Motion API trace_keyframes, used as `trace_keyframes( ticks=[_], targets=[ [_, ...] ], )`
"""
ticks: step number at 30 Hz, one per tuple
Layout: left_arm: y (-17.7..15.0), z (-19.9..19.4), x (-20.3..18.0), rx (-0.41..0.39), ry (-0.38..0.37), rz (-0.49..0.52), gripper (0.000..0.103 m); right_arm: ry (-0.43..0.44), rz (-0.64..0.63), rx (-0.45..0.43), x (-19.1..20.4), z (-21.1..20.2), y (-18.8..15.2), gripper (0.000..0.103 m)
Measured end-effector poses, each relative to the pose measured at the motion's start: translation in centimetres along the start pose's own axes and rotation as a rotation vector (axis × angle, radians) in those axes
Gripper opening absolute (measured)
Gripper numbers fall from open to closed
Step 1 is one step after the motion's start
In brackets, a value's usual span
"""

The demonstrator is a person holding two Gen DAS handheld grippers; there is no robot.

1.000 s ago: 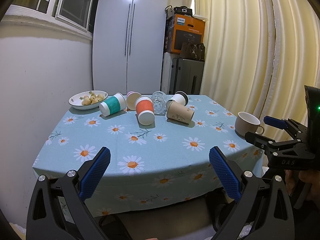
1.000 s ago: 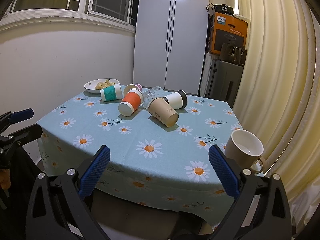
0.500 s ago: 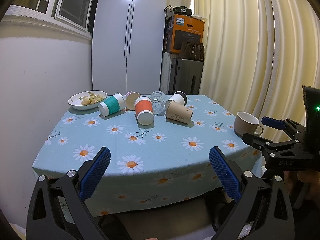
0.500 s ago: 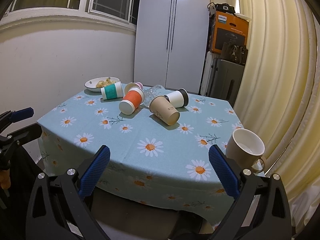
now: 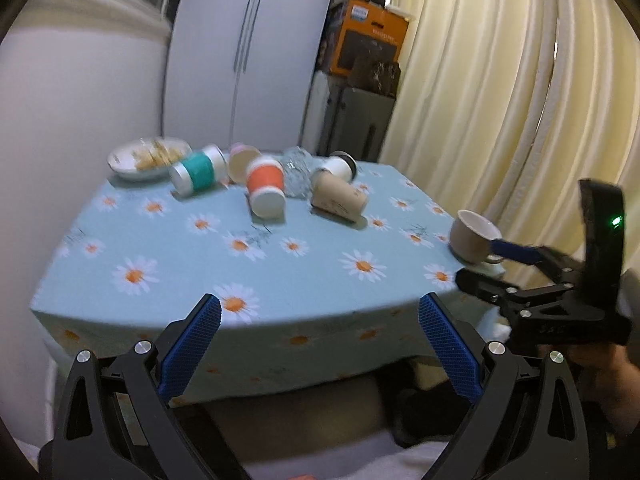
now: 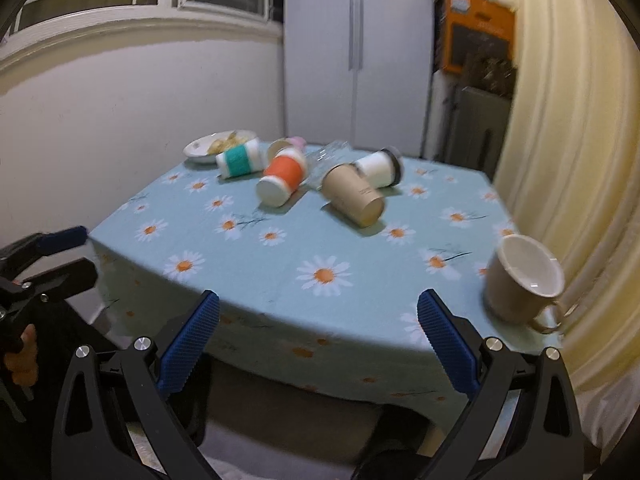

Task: Flip cup upright
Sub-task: 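Reach the right gripper to the tipped tan kraft cup and grasp it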

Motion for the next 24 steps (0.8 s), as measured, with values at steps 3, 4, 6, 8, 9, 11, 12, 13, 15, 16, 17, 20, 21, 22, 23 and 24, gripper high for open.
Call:
trace_keyframes(
  ticks=[3,4,6,8,9,11,12,13,15,16,17,20,21,22,23,24],
  targets=[
    [0.9,1.3,1.4,0.052,-0.057,-0.086,0.096,0.041,-0.012,0.051,-0.4,1.6,1.4,0.098],
    [1.2,1.7,1.9,0.064,-0.069,-0.11,0.096,0.053,-0.026,0.067,-0.7,2.2,2.1,0.098],
    [2.2,2.8,2.9,0.086,-0.072,-0.147,0.096,0.07,-0.069,0.105,-1.1,3.5,3.8,0.098],
    [2.9,3.9,3.7,0.102,-0.073,-0.176,0.096,0.099,-0.127,0.159,-1.3,5.2,5.0,0.098],
    [3.4,4.9,4.2,0.117,-0.07,-0.191,0.096,0.099,-0.163,0.195,-1.5,6.6,5.8,0.098],
    [4.1,6.4,4.9,0.143,-0.051,-0.209,0.096,0.095,-0.214,0.248,-1.9,8.9,7.1,0.098],
    [4.5,7.4,5.4,0.16,-0.043,-0.226,0.096,0.095,-0.238,0.27,-2.1,10.1,7.7,0.097],
    [4.9,8.2,5.8,0.175,-0.044,-0.241,0.096,0.094,-0.26,0.3,-2.4,11.6,8.6,0.094],
    [5.7,9.7,6.5,0.198,-0.04,-0.266,0.096,0.096,-0.28,0.334,-2.9,13.8,10.3,0.089],
    [6.1,10.3,6.8,0.206,-0.037,-0.278,0.096,0.112,-0.287,0.361,-3.1,15.1,11.3,0.089],
    [6.4,10.9,7.2,0.216,-0.037,-0.294,0.096,0.122,-0.298,0.383,-3.2,16.1,12.0,0.089],
    [7.4,12.7,8.2,0.241,-0.045,-0.341,0.096,0.146,-0.369,0.503,-3.1,19.6,13.1,0.089],
    [7.7,13.3,8.7,0.248,-0.048,-0.36,0.096,0.146,-0.414,0.539,-3.0,20.5,13.2,0.089],
    [7.9,13.7,9.0,0.254,-0.056,-0.377,0.096,0.131,-0.462,0.556,-3.0,21.4,13.3,0.089],
    [8.0,14.1,9.3,0.26,-0.066,-0.394,0.096,0.123,-0.482,0.57,-3.1,22.1,13.5,0.089],
    [8.1,14.7,9.6,0.27,-0.071,-0.411,0.096,0.124,-0.491,0.591,-3.2,22.7,13.6,0.088]
  ],
)
Point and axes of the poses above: each gripper's, at about its wrist camera, not at the fingertips, and z roughly the way its jaws point, x to its left, y to its top, the point moved 5 cm from there along z, roughly the way its jaws point
